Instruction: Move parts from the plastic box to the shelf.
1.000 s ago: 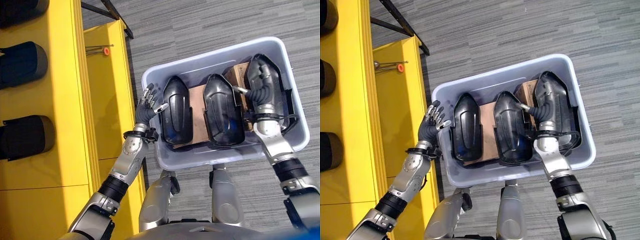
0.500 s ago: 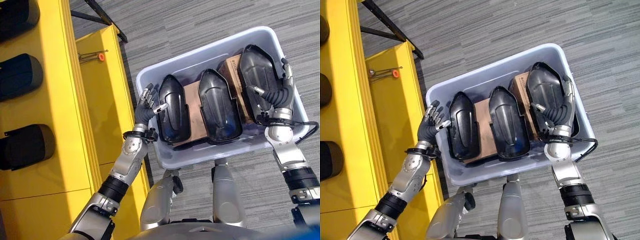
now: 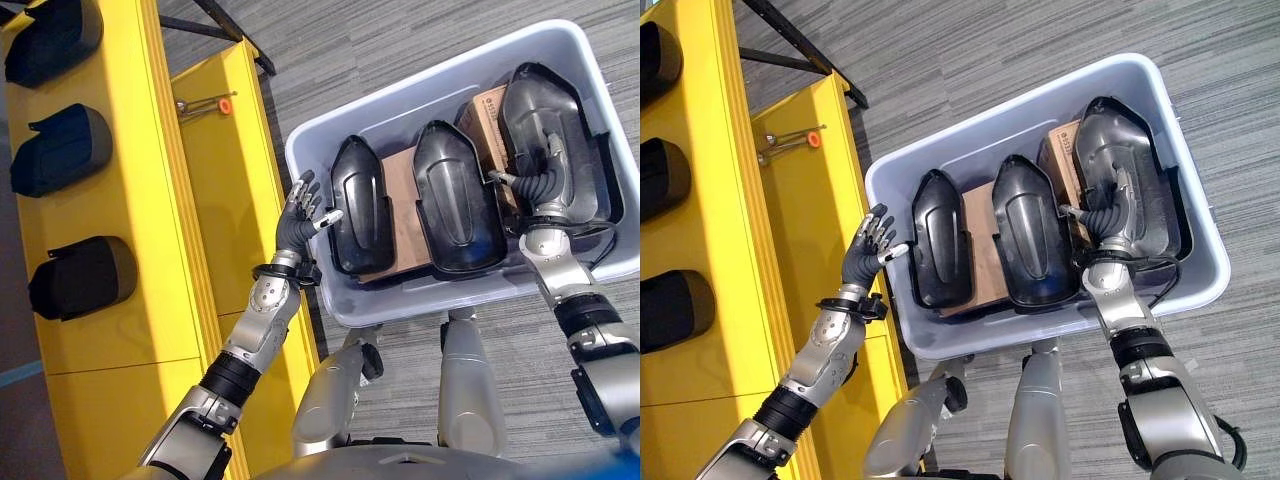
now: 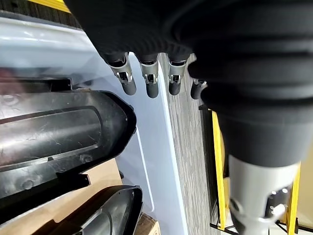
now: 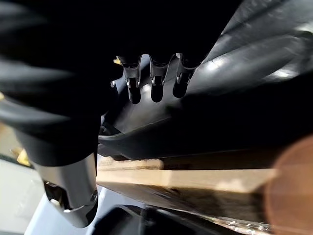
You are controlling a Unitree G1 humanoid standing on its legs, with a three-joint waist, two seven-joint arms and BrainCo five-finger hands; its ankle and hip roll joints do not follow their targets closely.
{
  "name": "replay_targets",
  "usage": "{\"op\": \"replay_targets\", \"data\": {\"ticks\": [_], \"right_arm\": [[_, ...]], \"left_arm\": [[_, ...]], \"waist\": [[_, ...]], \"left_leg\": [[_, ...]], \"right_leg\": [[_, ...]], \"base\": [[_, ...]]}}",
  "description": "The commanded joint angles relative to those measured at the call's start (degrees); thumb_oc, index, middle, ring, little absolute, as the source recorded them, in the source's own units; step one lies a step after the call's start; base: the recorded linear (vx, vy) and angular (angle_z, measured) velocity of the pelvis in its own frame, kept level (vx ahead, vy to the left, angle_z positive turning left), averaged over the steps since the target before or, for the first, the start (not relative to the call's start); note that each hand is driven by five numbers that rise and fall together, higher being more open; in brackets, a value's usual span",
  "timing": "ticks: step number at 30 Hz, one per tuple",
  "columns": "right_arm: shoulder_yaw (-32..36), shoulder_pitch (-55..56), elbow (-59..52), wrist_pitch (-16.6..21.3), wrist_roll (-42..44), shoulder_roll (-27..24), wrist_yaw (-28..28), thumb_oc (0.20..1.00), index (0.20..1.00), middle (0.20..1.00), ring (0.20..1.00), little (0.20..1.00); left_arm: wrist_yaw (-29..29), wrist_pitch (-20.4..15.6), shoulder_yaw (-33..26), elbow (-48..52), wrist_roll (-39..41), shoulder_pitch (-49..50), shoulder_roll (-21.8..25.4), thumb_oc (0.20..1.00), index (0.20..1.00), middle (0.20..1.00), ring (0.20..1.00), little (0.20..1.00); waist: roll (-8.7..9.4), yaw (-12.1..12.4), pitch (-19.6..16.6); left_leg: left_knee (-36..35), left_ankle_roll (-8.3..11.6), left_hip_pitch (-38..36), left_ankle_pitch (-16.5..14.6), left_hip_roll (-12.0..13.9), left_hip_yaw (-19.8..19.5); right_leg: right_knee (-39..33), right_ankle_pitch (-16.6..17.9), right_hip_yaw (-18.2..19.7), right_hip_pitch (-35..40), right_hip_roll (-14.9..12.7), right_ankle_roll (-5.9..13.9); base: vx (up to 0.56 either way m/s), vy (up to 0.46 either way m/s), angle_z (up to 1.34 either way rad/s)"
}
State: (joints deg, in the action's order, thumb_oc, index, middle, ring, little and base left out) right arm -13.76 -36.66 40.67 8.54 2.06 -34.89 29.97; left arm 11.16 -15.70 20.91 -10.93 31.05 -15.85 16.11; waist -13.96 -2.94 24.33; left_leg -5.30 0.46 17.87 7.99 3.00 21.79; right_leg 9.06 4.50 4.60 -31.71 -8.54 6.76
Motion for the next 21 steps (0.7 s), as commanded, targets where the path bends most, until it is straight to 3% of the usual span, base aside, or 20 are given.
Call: {"op": "replay_targets", "data": {"ticks": [1,11,21], "right_arm": [[-1.5,-2.6,0.0,0.8,2.0,-1.6,-0.1,1.0,1.0,1.0,1.0,1.0],[-5.1,-4.6,6.8,2.0,10.0,1.3,-5.6,1.0,1.0,1.0,1.0,1.0],[-7.9,2.8,-7.5,4.0,14.6,8.9,-9.6,1.0,1.0,1.0,1.0,1.0]], "left_arm": [[-0.8,-3.1,1.2,2.2,1.1,-0.3,-0.2,1.0,1.0,1.0,1.0,1.0],[-1.3,-2.8,2.2,2.4,1.6,-0.7,-0.1,1.0,1.0,1.0,1.0,1.0],[-0.1,-2.1,1.2,1.7,1.0,-0.3,-0.6,1.0,1.0,1.0,1.0,1.0]], "waist": [[1.43,0.6,-1.8],[1.51,1.4,-1.4],[3.63,1.0,-1.4]], "left_leg": [[2.3,7.23,-3.2,-1.5,4.8,-2.1],[2.5,7.25,-2.4,-1.5,4.6,-2.6],[3.0,7.2,-2.3,-2.1,4.7,-3.5]], "right_leg": [[-0.4,3.4,-2.6,-1.5,-3.8,4.18],[0.4,3.1,-3.6,-2.3,-3.7,3.81],[0.4,2.9,-4.4,-1.7,-3.8,3.53]], "base": [[0.0,-0.004,0.04],[0.0,-0.001,0.01],[0.01,-0.006,0.03]]}}
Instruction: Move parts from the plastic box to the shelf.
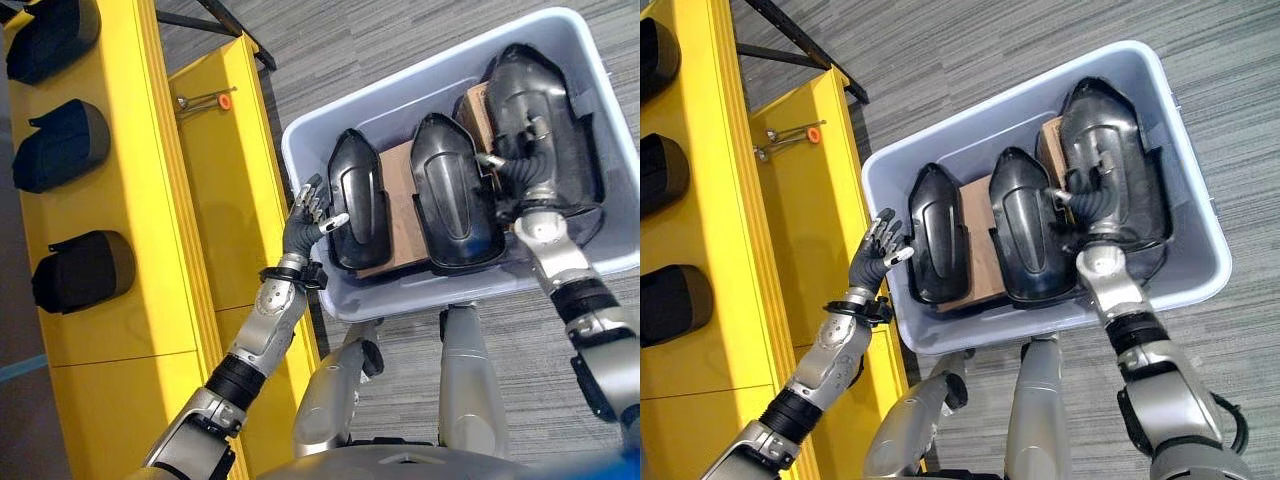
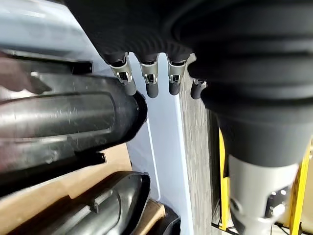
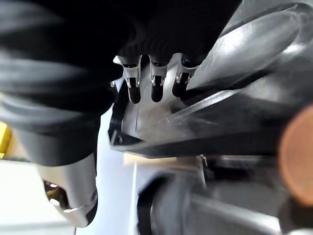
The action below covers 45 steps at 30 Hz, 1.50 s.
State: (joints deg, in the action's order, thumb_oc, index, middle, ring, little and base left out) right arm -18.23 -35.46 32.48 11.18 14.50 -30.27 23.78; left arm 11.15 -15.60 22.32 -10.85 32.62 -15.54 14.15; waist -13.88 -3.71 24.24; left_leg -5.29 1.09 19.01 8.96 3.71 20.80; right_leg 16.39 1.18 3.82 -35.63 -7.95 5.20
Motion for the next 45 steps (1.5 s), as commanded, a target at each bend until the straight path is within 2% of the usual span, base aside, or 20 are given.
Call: {"op": "replay_targets", "data": {"ticks": [1,5,11,22,28,33,40,45], "right_arm": [[-3.5,2.1,0.0,1.6,2.6,4.9,-3.6,1.0,1.0,1.0,1.0,1.0],[-3.9,4.5,-1.7,1.9,3.6,7.8,-3.9,1.0,1.0,1.0,1.0,1.0],[-3.0,5.9,-3.7,2.5,4.2,8.4,-3.1,1.0,1.0,1.0,1.0,1.0],[9.9,10.8,-24.6,5.5,-6.2,4.2,7.8,1.0,1.0,1.0,1.0,1.0],[13.9,14.8,-34.6,8.2,-7.6,4.3,9.4,1.0,1.0,1.0,1.0,1.0],[15.6,18.3,-40.7,11.5,-1.8,5.8,7.0,1.0,1.0,1.0,1.0,1.0],[17.6,19.6,-39.0,11.2,-1.5,5.2,8.7,1.0,1.0,1.0,1.0,1.0],[18.6,19.0,-33.4,10.0,-0.8,4.0,9.2,1.0,1.0,1.0,1.0,1.0]], "left_arm": [[0.1,-2.3,-0.3,1.7,-0.6,-0.6,1.2,1.0,1.0,1.0,1.0,1.0],[0.5,-2.2,-0.5,1.8,-0.6,-0.2,1.1,1.0,1.0,1.0,1.0,1.0],[0.7,-2.2,-0.8,1.9,-0.5,0.1,1.3,1.0,1.0,1.0,1.0,1.0],[2.0,-2.0,-2.4,4.0,-1.8,1.8,1.7,1.0,1.0,1.0,1.0,1.0],[2.2,-1.8,-3.2,4.7,-2.5,2.5,2.2,1.0,1.0,1.0,1.0,1.0],[2.5,-1.6,-3.8,5.2,-2.9,3.2,2.4,1.0,1.0,1.0,1.0,1.0],[2.3,-1.9,-4.6,6.2,-2.5,4.3,2.7,1.0,1.0,1.0,1.0,1.0],[1.8,-2.0,-4.5,5.8,-2.1,4.4,2.5,1.0,1.0,1.0,1.0,1.0]], "waist": [[3.69,1.7,-1.3],[4.31,2.0,-1.6],[4.8,2.1,-2.0],[5.68,0.6,-2.3],[6.07,-0.4,-2.2],[6.59,-1.2,-2.1],[6.81,-1.5,-2.2],[6.55,-1.4,-1.9]], "left_leg": [[3.0,6.59,-3.4,-3.0,3.9,-2.6],[3.2,6.62,-3.1,-3.1,4.0,-3.2],[3.1,6.59,-2.9,-2.9,4.0,-3.4],[3.0,6.69,-3.2,-3.4,4.2,-2.9],[2.9,6.87,-3.7,-3.7,4.4,-2.6],[3.0,6.89,-3.5,-3.6,4.4,-2.3],[3.0,7.05,-3.4,-3.7,4.4,-2.5],[3.0,7.04,-3.4,-3.9,4.4,-2.6]], "right_leg": [[-7.0,6.2,-3.6,2.3,-4.4,5.07],[-7.5,6.3,-4.3,3.1,-4.6,5.01],[-8.1,6.6,-4.5,3.2,-4.5,4.83],[-8.1,6.7,-4.1,2.9,-4.2,5.03],[-7.8,6.3,-4.1,3.0,-4.0,5.18],[-8.0,6.6,-3.8,2.6,-3.8,5.12],[-8.0,6.6,-3.8,2.6,-3.7,5.04],[-7.5,6.2,-3.8,2.2,-3.6,5.07]], "base": [[0.0,-0.006,0.07],[0.0,-0.002,0.05],[0.0,0.0,0.03],[0.0,0.0,0.0],[0.0,0.002,-0.01],[0.0,0.0,0.0],[0.0,0.0,0.0],[0.0,0.0,0.0]]}}
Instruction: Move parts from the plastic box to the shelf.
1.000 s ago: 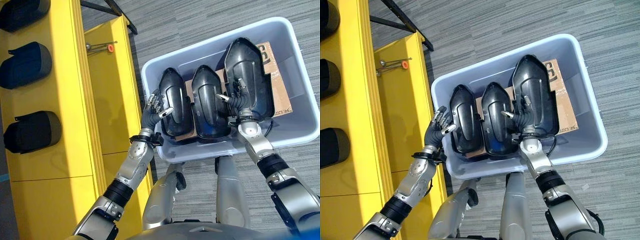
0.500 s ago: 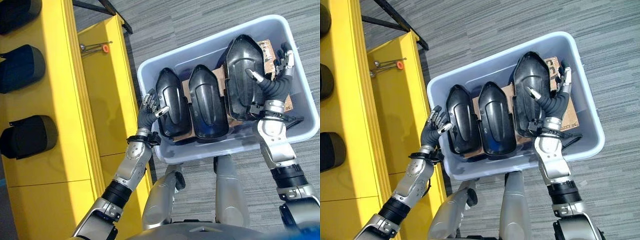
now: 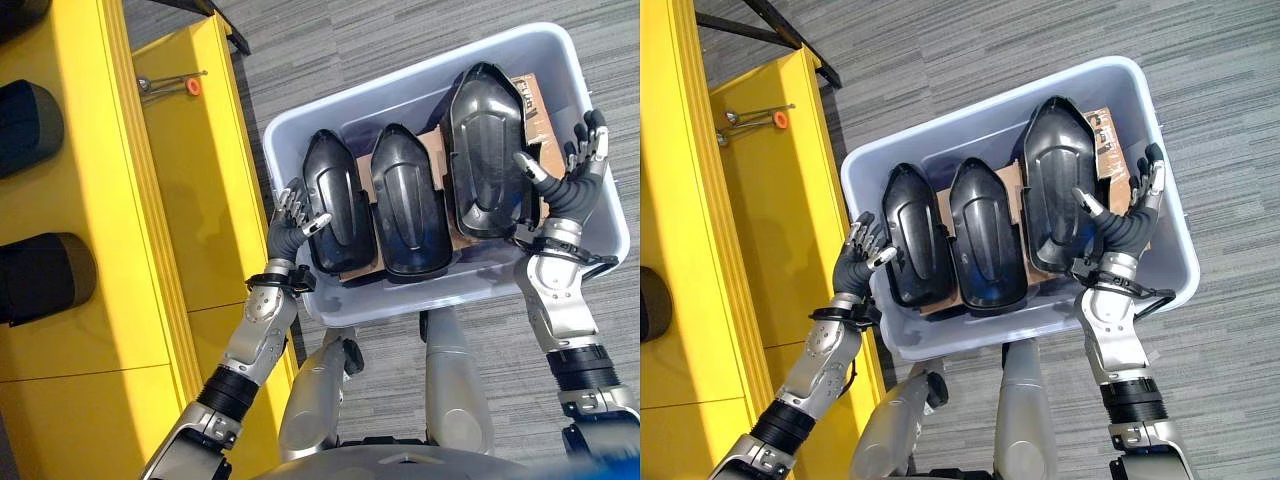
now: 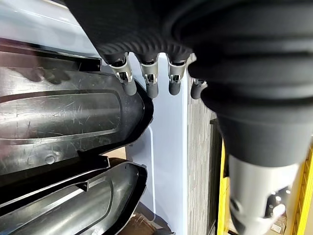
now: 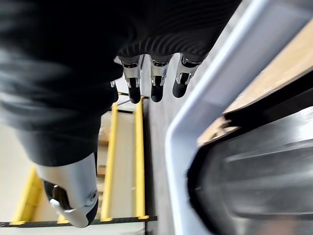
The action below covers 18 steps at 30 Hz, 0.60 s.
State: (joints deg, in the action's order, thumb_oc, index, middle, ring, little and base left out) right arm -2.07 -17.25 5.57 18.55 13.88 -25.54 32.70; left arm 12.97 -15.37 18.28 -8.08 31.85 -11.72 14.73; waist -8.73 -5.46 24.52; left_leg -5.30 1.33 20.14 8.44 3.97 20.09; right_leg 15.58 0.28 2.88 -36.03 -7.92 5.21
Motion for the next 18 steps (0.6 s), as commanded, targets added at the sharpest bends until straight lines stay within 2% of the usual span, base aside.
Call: {"op": "replay_targets", "data": {"ticks": [1,7,18], "right_arm": [[2.6,0.6,-5.6,2.5,-0.1,-1.0,0.2,1.0,1.0,1.0,1.0,1.0],[1.3,-1.0,0.1,1.8,2.8,-1.8,-1.5,1.0,1.0,1.0,1.0,1.0],[-1.3,-2.7,7.9,-0.5,1.8,-3.3,-3.0,1.0,1.0,1.0,1.0,1.0]], "left_arm": [[-0.2,-2.2,-0.5,3.0,-1.3,0.7,2.0,1.0,1.0,1.0,1.0,1.0],[-0.9,-2.4,-0.1,2.7,-0.7,0.6,2.4,1.0,1.0,1.0,1.0,1.0],[-1.7,-2.5,0.2,2.4,-0.5,0.8,2.7,1.0,1.0,1.0,1.0,1.0]], "waist": [[1.34,0.4,-2.1],[0.76,0.6,-1.6],[0.18,1.0,-1.6]], "left_leg": [[3.1,6.8,-4.2,-3.2,4.1,-1.9],[3.2,6.79,-4.0,-3.4,4.0,-1.9],[3.7,6.74,-3.1,-3.5,3.8,-2.1]], "right_leg": [[-6.8,7.4,-2.8,2.2,-3.6,4.97],[-6.5,7.1,-2.6,1.7,-3.6,4.96],[-5.7,6.8,-2.5,0.5,-3.7,4.8]], "base": [[0.0,0.0,0.0],[0.0,0.0,0.0],[0.0,0.0,0.0]]}}
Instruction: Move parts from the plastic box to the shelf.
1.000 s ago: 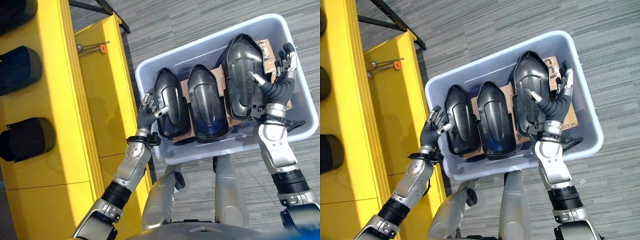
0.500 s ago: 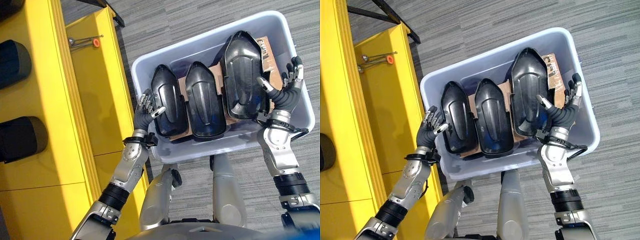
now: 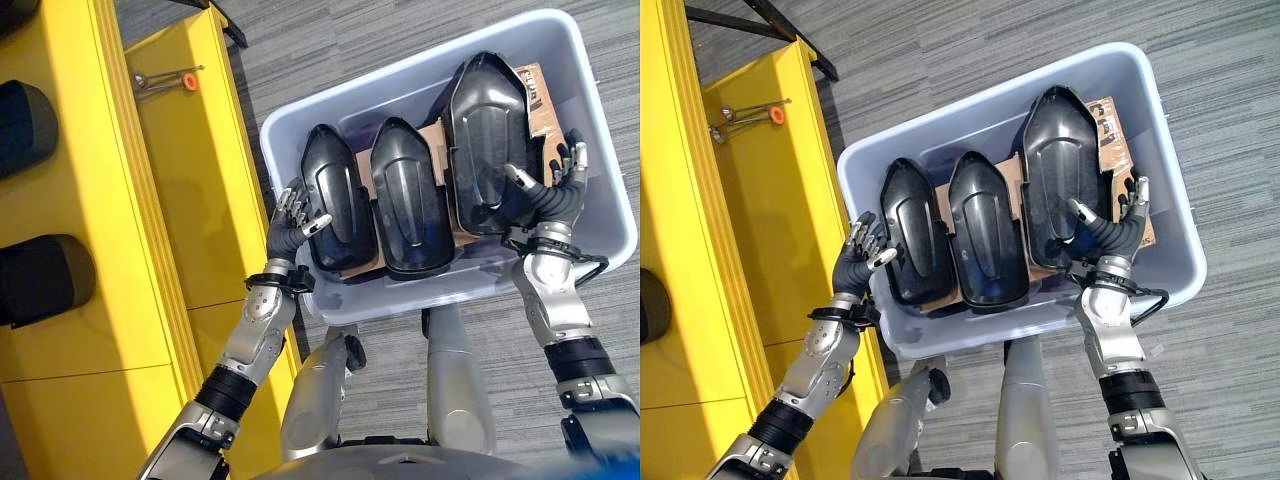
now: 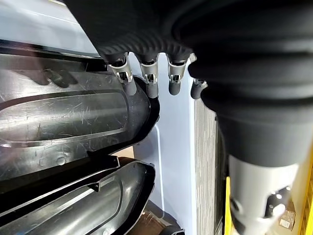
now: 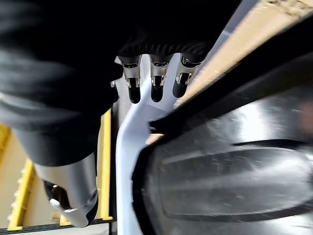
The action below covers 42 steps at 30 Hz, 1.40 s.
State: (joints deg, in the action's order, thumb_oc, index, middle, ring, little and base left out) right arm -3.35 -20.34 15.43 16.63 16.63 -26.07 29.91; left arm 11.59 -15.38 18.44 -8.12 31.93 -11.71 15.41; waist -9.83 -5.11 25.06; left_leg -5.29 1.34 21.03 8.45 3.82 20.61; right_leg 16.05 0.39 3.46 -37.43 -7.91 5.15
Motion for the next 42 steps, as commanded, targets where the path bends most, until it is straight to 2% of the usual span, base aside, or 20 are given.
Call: {"op": "replay_targets", "data": {"ticks": [1,19,32,40,41,42], "right_arm": [[-0.2,-0.1,-0.7,1.1,-1.2,-3.1,-0.2,1.0,1.0,1.0,1.0,1.0],[-4.5,-7.5,16.3,-3.8,-4.8,-6.3,-0.2,1.0,1.0,1.0,1.0,1.0],[-9.5,-15.0,24.8,-5.9,-4.8,-9.2,-3.2,1.0,1.0,1.0,1.0,1.0],[-13.3,-17.7,27.0,-7.9,-8.8,-10.0,-4.4,1.0,1.0,1.0,1.0,1.0],[-13.6,-17.9,27.0,-8.3,-9.5,-10.0,-4.2,0.796,0.796,0.796,0.796,0.796],[-14.0,-17.9,27.5,-8.9,-11.2,-10.1,-4.2,0.476,0.476,0.476,0.476,0.476]], "left_arm": [[-0.5,-2.4,0.0,2.4,-0.5,0.7,2.1,1.0,1.0,1.0,1.0,1.0],[-1.5,-2.6,0.8,2.8,0.3,0.3,2.8,1.0,1.0,1.0,1.0,1.0],[-2.5,-2.4,2.4,3.1,1.1,-0.4,3.4,1.0,1.0,1.0,1.0,1.0],[-2.5,-2.3,2.4,3.0,1.2,-0.5,3.2,1.0,1.0,1.0,1.0,1.0],[-2.5,-2.3,2.3,3.0,1.1,-0.6,3.3,1.0,1.0,1.0,1.0,1.0],[-2.4,-2.4,2.2,3.0,1.1,-0.7,3.2,1.0,1.0,1.0,1.0,1.0]], "waist": [[1.16,0.7,-2.1],[0.56,2.2,-1.8],[0.9,3.3,-1.8],[1.12,3.9,-1.7],[1.16,3.9,-1.6],[1.23,4.0,-1.5]], "left_leg": [[3.7,6.73,-3.9,-3.5,3.9,-2.7],[3.8,6.53,-3.0,-3.5,3.5,-3.7],[3.3,6.41,-2.9,-3.3,3.5,-4.4],[3.1,6.3,-2.5,-3.0,3.4,-4.7],[3.2,6.3,-2.5,-3.0,3.4,-4.8],[3.2,6.28,-2.4,-2.9,3.4,-4.9]], "right_leg": [[-6.0,6.7,-3.1,1.8,-3.7,4.9],[-5.2,6.5,-3.4,0.7,-3.7,4.72],[-5.0,6.4,-3.9,0.7,-3.6,4.66],[-5.1,6.7,-4.2,0.4,-3.6,4.46],[-5.1,6.7,-4.2,0.4,-3.6,4.47],[-5.2,6.7,-4.3,0.6,-3.7,4.49]], "base": [[0.0,0.0,0.0],[0.0,0.0,0.0],[0.0,-0.002,0.01],[0.0,0.0,0.0],[0.0,0.0,0.0],[0.0,0.0,0.0]]}}
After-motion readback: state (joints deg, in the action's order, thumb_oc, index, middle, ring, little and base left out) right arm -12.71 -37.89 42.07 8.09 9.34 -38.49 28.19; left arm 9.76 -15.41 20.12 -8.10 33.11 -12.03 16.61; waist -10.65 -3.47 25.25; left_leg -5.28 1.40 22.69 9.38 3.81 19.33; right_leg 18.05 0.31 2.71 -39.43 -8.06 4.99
